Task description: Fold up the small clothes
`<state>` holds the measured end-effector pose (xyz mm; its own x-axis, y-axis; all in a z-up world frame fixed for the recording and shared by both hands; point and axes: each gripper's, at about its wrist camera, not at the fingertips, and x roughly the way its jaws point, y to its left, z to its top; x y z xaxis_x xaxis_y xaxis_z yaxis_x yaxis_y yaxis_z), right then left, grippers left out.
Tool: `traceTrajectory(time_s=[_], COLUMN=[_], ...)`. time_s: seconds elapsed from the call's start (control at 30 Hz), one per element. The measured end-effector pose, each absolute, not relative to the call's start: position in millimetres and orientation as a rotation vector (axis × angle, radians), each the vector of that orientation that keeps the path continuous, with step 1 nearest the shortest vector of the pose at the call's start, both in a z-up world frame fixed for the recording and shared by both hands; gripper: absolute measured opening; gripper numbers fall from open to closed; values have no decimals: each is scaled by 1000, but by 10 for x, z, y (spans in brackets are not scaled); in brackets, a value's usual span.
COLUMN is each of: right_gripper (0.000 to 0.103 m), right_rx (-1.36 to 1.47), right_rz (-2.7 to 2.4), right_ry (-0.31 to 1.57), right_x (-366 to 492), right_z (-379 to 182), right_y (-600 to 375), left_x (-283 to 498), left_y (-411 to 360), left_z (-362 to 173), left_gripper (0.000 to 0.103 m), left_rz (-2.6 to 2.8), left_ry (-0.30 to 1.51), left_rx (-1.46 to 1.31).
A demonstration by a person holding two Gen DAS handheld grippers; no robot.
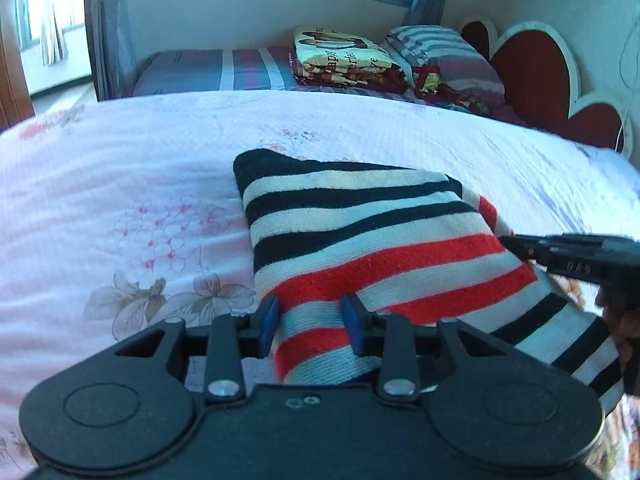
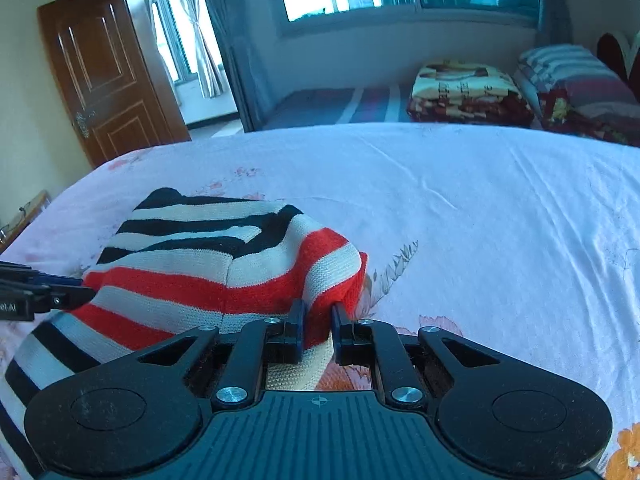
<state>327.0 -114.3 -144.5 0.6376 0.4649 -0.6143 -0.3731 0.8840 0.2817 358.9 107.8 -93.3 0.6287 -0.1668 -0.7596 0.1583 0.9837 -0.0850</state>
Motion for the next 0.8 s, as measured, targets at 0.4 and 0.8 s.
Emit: traceTrajectory(time_s=[0.4, 0.8], right_gripper=[11, 11], right_rx=[-87, -162], right_rz=[642, 547], right_ry=[715, 679], right_x=[2142, 1824], right_z=[-986, -994], right_y=[-1035, -892], left_x=[2718, 2397], left_y=[1355, 1176], left_z=[-805, -690], left_gripper=[39, 40], left_rz=[-161, -135], left_ry=[784, 774], left_rx=[-159, -62])
